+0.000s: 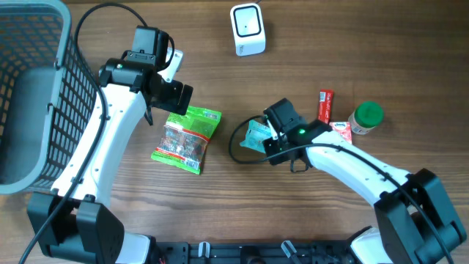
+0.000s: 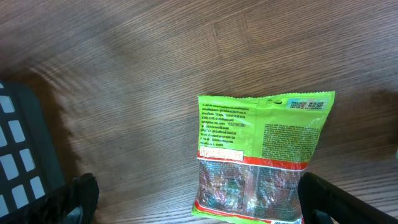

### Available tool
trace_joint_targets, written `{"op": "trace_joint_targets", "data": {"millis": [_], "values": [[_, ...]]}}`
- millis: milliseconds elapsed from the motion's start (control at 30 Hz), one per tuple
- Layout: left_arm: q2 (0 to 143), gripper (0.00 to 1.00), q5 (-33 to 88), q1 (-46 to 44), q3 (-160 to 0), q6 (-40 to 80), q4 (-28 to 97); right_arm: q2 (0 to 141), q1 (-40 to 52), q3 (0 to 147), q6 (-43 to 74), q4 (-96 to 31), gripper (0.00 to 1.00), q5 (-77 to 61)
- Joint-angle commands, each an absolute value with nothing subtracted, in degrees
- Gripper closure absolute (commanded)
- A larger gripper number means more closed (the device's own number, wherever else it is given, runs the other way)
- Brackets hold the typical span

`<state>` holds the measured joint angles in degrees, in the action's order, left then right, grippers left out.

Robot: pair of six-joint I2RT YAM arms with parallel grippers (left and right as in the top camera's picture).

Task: Scan the item barcode

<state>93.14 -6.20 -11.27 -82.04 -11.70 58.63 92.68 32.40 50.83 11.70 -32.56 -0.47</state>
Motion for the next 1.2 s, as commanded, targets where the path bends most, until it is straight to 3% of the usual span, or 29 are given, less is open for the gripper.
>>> {"op": "trace_joint_targets", "data": {"millis": [0,433,733,1167], "values": [[92.9,0.0,-6.7,-11.4,-82.6,-12.2,58.5,93.4,30.2,51.5,12.2,-31.7,0.96,-1.5],[92.9,0.0,-6.7,-11.4,-82.6,-12.2,58.5,93.4,30.0,46.6,15.5,-27.1,0.95,-6.4],[92.9,0.0,-6.7,-11.4,-82.6,-12.2,58.5,93.4,30.0,40.4,24.1,-25.5,0.94,0.0],[92.9,0.0,-6.7,-11.4,-82.6,-12.2,58.5,93.0,30.0,48.4,20.6,-34.3,0.96,-1.7]]}}
